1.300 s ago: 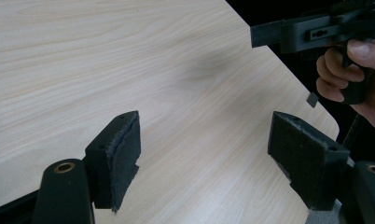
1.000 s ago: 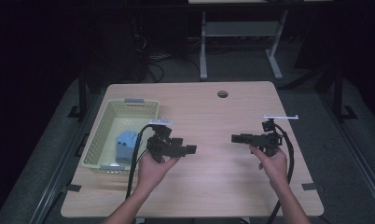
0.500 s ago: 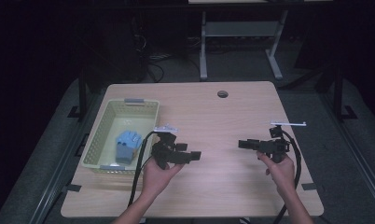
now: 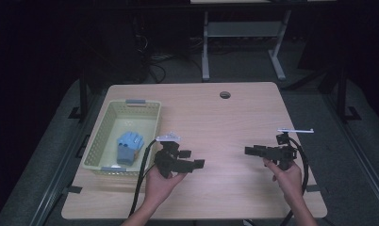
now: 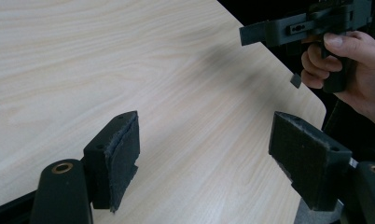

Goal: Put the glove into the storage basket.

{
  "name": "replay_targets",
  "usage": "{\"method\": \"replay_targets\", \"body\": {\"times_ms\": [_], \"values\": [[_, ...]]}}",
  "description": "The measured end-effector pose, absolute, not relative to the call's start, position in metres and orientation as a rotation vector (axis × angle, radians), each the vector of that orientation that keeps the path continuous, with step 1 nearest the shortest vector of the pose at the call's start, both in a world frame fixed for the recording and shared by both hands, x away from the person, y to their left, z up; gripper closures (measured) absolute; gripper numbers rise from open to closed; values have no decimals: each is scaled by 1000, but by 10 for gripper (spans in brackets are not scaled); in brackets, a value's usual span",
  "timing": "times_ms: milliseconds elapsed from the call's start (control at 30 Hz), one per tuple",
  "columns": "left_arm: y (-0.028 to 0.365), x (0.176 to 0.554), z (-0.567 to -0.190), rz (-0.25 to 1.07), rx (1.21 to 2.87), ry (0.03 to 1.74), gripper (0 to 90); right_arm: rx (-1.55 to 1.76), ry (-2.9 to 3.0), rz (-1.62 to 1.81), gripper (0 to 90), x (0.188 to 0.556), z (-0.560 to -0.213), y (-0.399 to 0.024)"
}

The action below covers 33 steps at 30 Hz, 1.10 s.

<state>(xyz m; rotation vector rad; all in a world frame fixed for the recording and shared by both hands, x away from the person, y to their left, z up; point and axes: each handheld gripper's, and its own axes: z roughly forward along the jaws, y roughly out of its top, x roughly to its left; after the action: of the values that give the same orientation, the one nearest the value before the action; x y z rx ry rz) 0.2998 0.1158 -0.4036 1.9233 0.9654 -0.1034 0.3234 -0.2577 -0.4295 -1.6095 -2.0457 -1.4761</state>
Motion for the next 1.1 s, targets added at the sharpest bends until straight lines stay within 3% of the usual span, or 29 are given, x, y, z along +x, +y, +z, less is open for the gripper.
{"method": "replay_targets", "body": {"times_ms": [1100], "values": [[130,256,-439,-108,1932,907,243,-1597,-2074,-1452,285,294,-451,-269]]}}
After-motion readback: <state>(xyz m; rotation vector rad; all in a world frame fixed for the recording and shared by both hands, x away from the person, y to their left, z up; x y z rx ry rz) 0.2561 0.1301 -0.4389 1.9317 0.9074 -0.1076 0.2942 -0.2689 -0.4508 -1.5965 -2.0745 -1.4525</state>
